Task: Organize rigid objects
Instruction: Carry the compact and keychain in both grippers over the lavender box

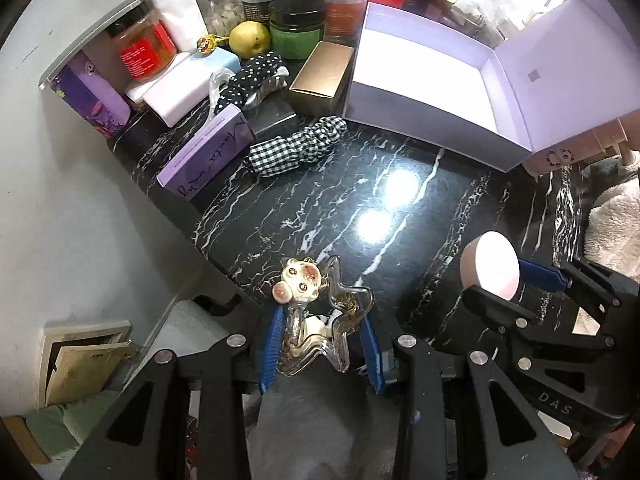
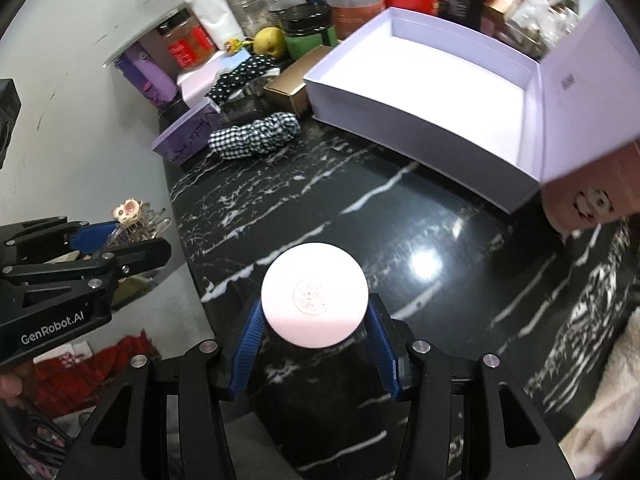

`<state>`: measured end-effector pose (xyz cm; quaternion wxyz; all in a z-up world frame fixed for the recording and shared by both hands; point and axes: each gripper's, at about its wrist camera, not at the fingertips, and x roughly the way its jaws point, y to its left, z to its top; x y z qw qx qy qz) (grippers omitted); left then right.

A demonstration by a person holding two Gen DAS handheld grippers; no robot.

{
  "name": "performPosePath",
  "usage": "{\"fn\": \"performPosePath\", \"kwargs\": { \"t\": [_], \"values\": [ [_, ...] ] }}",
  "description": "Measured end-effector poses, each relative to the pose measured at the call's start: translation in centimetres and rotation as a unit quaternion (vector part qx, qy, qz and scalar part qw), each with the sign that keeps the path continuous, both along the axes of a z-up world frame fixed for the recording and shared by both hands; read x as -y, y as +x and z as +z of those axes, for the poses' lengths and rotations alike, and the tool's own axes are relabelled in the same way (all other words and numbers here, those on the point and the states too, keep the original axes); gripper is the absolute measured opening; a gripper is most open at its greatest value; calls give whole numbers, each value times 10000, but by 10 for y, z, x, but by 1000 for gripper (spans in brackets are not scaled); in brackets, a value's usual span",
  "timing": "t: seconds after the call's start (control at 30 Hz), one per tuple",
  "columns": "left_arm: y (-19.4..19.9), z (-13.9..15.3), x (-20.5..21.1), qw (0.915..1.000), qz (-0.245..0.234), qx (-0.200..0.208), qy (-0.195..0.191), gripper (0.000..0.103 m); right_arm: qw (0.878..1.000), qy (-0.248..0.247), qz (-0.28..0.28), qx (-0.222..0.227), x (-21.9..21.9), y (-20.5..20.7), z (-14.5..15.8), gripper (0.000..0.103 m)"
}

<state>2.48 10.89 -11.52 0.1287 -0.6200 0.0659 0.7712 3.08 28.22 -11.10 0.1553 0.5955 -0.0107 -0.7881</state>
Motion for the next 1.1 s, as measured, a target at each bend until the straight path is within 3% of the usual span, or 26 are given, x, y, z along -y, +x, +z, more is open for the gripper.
{"fn": "performPosePath", "kwargs": {
  "t": [0.4, 1.1],
  "values": [
    [-34, -3, -19, 9980, -625, 107, 20, 35, 9987, 112, -471, 184, -7, -9, -2, 50],
    [-98, -3, -59, 9869, -1591, 247, 119, 35, 9930, 111, -1118, 361, -24, -68, -3, 50]
  ]
}}
